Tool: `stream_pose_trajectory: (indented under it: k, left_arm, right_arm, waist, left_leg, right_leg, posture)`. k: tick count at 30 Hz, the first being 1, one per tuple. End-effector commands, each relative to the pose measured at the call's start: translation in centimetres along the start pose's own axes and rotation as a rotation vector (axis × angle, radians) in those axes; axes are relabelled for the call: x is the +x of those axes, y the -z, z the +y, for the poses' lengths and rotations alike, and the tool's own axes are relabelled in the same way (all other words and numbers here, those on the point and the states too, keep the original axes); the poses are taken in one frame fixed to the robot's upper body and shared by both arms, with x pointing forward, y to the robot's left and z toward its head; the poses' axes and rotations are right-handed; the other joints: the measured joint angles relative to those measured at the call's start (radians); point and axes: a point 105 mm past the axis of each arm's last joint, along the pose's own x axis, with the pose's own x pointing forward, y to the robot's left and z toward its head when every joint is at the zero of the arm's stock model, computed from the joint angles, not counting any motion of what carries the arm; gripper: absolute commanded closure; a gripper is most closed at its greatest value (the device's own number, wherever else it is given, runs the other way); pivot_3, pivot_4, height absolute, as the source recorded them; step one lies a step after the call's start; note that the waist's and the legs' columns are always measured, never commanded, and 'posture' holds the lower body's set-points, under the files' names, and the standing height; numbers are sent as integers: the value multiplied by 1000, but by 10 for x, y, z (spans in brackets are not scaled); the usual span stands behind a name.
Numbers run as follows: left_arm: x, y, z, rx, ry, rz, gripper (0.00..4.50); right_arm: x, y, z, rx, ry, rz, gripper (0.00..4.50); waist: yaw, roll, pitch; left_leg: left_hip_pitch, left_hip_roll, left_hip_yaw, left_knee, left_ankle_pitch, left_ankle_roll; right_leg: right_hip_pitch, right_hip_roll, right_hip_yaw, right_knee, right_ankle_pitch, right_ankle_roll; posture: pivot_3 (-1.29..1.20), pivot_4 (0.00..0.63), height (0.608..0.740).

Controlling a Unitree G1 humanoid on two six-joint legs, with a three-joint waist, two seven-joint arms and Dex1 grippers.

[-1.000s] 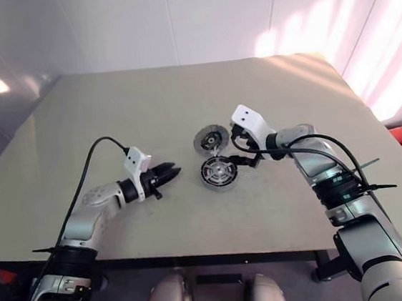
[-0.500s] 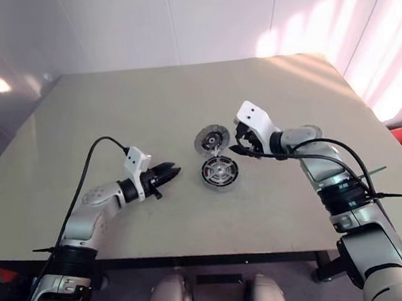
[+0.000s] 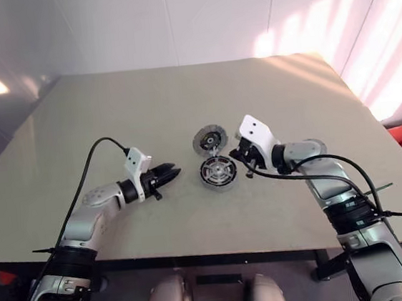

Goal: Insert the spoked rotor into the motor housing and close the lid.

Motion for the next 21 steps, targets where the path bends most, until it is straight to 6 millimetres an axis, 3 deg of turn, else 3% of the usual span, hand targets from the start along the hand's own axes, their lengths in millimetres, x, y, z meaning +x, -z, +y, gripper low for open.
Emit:
stream_pose_trajectory:
  k: [1, 5, 13, 21]
  left_arm:
    - [-1, -13, 2, 49, -4, -34, 3013]
    - [-4, -12, 2, 50, -14, -34, 3013]
    - [-9, -11, 4, 49, -37, -37, 3013]
    - [-7, -10, 4, 48, -35, -37, 3013]
  right_arm:
    - [10, -19, 1, -52, -16, -45, 4476]
    - [24, -19, 11, -30, -52, -49, 4476]
    - [36, 25, 23, 72, -68, 50, 4476]
    - [25, -13, 2, 61, -32, -73, 4476]
  waist:
    - [0, 0, 0]
    - [2, 0, 0]
    - [1, 0, 0]
    - [1, -1, 0]
  left_leg:
    - [0, 0, 0, 0, 0, 0]
    - [-1, 0, 0, 0, 0, 0]
    - [1, 0, 0, 0, 0, 0]
    - [8, 0, 0, 0, -2, 2]
  right_leg:
    - [0, 0, 0, 0, 0, 0]
    - [0, 0, 0, 0, 0, 0]
    - [2, 0, 0, -1, 0, 0]
    - [8, 0, 0, -1, -4, 6]
  posture:
    - [0, 0, 740]
    - [0, 0, 740]
    - [0, 0, 740]
    - [0, 0, 740]
